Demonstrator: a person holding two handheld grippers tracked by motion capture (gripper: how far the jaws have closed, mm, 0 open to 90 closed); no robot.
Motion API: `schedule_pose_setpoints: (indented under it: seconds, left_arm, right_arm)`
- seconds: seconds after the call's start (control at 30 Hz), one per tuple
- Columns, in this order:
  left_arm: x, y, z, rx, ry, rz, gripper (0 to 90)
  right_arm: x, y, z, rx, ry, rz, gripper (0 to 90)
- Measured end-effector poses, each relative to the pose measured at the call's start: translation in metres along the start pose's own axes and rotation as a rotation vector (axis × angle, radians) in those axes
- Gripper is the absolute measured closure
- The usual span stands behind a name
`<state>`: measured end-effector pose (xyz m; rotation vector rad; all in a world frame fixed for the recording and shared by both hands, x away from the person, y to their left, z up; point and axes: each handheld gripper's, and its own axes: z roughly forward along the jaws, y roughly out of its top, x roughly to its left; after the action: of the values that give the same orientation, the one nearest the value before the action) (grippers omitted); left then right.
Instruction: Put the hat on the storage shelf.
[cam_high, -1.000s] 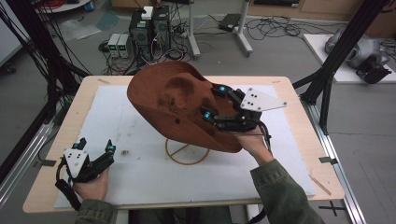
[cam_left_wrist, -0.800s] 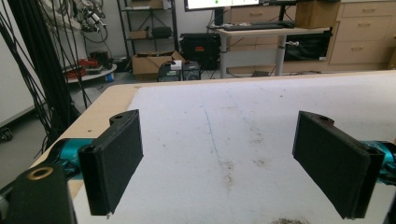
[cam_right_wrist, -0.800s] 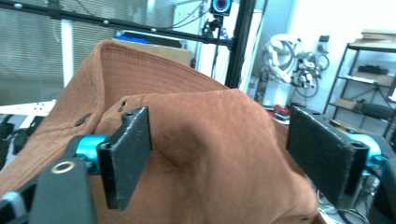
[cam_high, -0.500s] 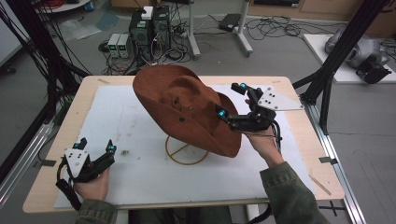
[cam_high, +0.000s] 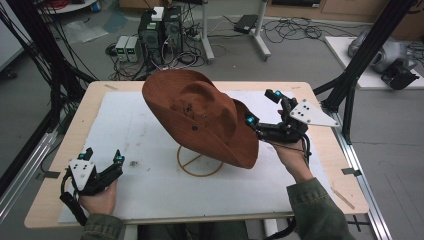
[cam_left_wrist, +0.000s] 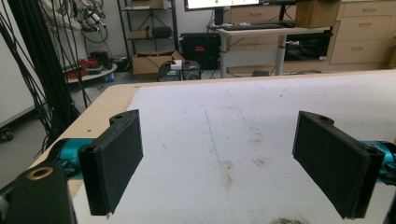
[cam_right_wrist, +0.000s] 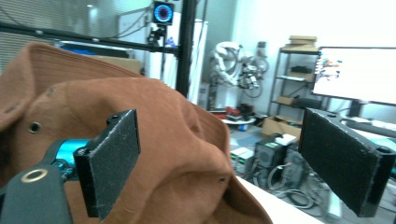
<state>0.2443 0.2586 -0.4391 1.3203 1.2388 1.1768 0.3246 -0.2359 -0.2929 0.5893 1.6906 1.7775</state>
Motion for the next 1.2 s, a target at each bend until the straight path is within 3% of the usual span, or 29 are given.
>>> schedule_pose_setpoints:
  seconds: [0.23, 0.33, 0.47, 0.6, 0.67, 0.83, 1.2]
  left_arm:
    - [0.000, 0.000, -0.001, -0.004, -0.002, -0.018, 16.2]
    - [0.001, 0.000, -0.001, -0.007, 0.002, -0.025, 16.2]
    - [0.003, 0.000, -0.001, -0.006, 0.003, -0.038, 16.2]
    - [0.004, 0.000, -0.001, -0.009, 0.007, -0.043, 16.2]
    - [0.004, 0.000, -0.002, -0.009, 0.007, -0.043, 16.2]
    - [0.004, 0.001, -0.003, -0.018, 0.009, -0.052, 16.2]
    - [0.003, 0.001, -0.003, -0.025, 0.017, -0.039, 16.1]
  right_arm:
    - [-0.004, -0.006, -0.009, 0.031, -0.100, -0.004, 12.2]
    - [-0.008, -0.010, -0.014, 0.042, -0.160, 0.031, 12.2]
    - [-0.009, -0.015, -0.021, 0.046, -0.212, 0.040, 12.2]
    - [-0.010, -0.026, -0.032, 0.043, -0.300, 0.037, 12.2]
    - [-0.011, -0.028, -0.033, 0.040, -0.306, 0.048, 12.2]
    - [-0.018, -0.045, -0.044, 0.065, -0.436, 0.093, 12.3]
    - [-0.030, -0.076, -0.068, 0.081, -0.550, 0.115, 12.4]
